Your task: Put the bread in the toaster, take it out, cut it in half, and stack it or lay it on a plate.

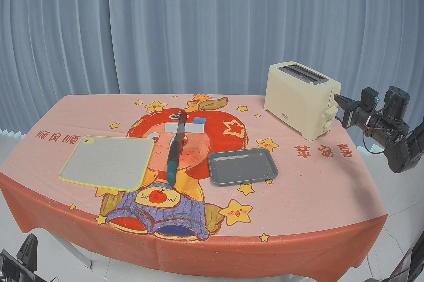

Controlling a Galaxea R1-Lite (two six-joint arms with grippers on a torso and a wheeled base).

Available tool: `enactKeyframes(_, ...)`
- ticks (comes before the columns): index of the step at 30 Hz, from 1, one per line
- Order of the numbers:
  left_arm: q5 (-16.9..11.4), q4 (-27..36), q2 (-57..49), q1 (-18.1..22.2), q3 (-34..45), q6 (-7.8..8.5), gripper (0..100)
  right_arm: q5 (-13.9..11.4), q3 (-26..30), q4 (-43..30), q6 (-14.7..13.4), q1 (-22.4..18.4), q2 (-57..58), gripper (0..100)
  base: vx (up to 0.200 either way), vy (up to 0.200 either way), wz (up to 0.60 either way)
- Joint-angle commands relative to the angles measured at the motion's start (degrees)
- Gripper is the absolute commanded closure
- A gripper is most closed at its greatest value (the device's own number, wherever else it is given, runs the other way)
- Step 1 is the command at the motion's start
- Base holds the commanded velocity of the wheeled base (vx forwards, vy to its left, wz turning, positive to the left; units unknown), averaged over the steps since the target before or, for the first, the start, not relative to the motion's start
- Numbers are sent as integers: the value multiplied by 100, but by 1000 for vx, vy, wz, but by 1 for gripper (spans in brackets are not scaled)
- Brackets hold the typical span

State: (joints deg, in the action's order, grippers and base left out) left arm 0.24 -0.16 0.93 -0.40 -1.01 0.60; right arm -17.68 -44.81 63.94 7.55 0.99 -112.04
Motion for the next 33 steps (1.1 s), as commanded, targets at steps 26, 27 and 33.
enactKeyframes(26, 2, -2, -5, -4, 101, 2, 100, 1, 43, 4, 72, 51, -46, 100, 0, 0, 0)
enactKeyframes(27, 2, -2, -5, 5, 101, 2, 100, 1, 34, 4, 72, 51, -46, 100, 0, 0, 0)
enactKeyframes(33, 2, -2, -5, 5, 101, 2, 100, 1, 43, 4, 72, 51, -46, 100, 0, 0, 0)
